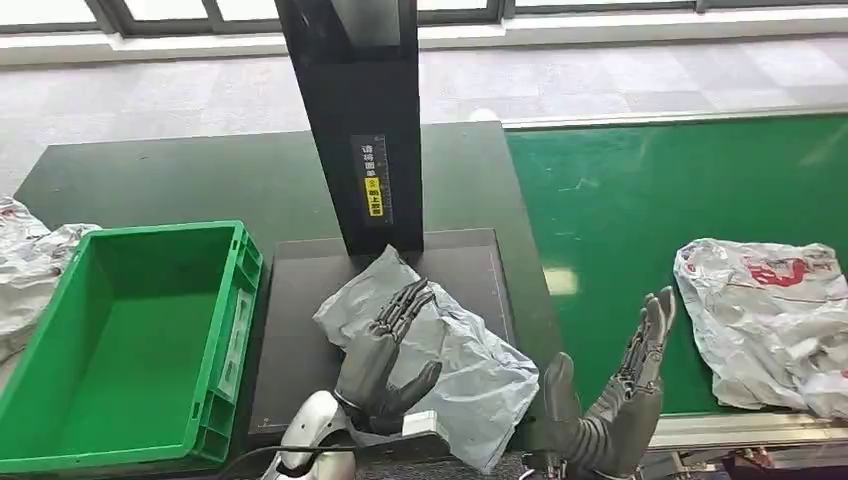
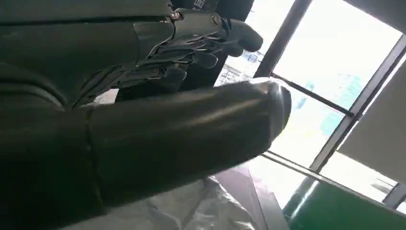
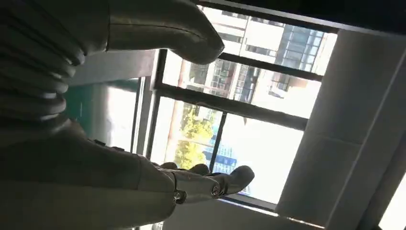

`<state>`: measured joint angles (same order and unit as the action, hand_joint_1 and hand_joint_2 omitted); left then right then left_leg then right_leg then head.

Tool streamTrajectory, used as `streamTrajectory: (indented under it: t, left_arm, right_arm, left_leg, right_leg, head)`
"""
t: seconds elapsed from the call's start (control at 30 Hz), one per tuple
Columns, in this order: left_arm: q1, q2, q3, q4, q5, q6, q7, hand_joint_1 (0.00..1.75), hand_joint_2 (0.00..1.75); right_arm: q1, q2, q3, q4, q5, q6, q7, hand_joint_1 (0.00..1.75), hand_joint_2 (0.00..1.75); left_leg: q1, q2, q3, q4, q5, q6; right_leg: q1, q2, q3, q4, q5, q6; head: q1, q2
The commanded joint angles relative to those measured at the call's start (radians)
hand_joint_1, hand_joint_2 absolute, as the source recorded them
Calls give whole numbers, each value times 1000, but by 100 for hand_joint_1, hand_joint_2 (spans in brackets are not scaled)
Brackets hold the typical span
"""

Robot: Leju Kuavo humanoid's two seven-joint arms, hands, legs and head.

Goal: Moved the parcel from conveyor to table for the left to box.

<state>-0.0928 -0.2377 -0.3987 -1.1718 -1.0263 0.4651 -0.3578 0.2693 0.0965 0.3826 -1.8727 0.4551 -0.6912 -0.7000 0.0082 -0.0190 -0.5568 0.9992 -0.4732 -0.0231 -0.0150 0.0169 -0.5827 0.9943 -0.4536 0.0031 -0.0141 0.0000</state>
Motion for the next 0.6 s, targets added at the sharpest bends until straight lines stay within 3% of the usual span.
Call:
streamTrajectory:
  t: [0.03,0.23,0.33,0.37,0.4,0.6]
  left_arm:
    - [-123,35,-138,416,-326,-218,248,0,175]
    - [-123,35,-138,416,-326,-218,248,0,175]
    - [-154,25,-136,550,-309,-220,255,0,175]
    - [-156,22,-126,584,-310,-222,236,110,175]
    - [-156,22,-126,584,-310,-222,236,175,175]
    - [-130,21,-105,585,-340,-216,228,175,175]
  right_arm:
    - [-22,-138,52,-42,-100,27,2,0,175]
    - [-22,-138,52,-42,-100,27,2,0,175]
    - [-1,-136,50,-52,-90,36,2,0,175]
    - [-16,-141,45,-38,-103,38,2,0,175]
    - [-16,-141,45,-38,-103,38,2,0,175]
    - [-20,-141,45,-13,-103,45,2,0,175]
  left_leg:
    - [-1,-1,4,-3,1,1]
    - [0,2,1,-1,0,1]
    - [0,3,3,-3,0,1]
    - [0,2,3,-3,0,1]
    - [0,2,3,-2,0,1]
    - [0,1,3,-3,-4,7]
  right_leg:
    - [0,-3,4,-3,0,0]
    - [0,-1,0,-1,0,0]
    - [1,-2,4,-4,1,-1]
    - [0,-2,3,-3,1,0]
    - [0,-1,5,-3,0,0]
    - [-1,-3,15,-4,-5,4]
  head:
    - [0,0]
    - [0,0]
    - [0,0]
    - [0,0]
    - [0,0]
    - [0,0]
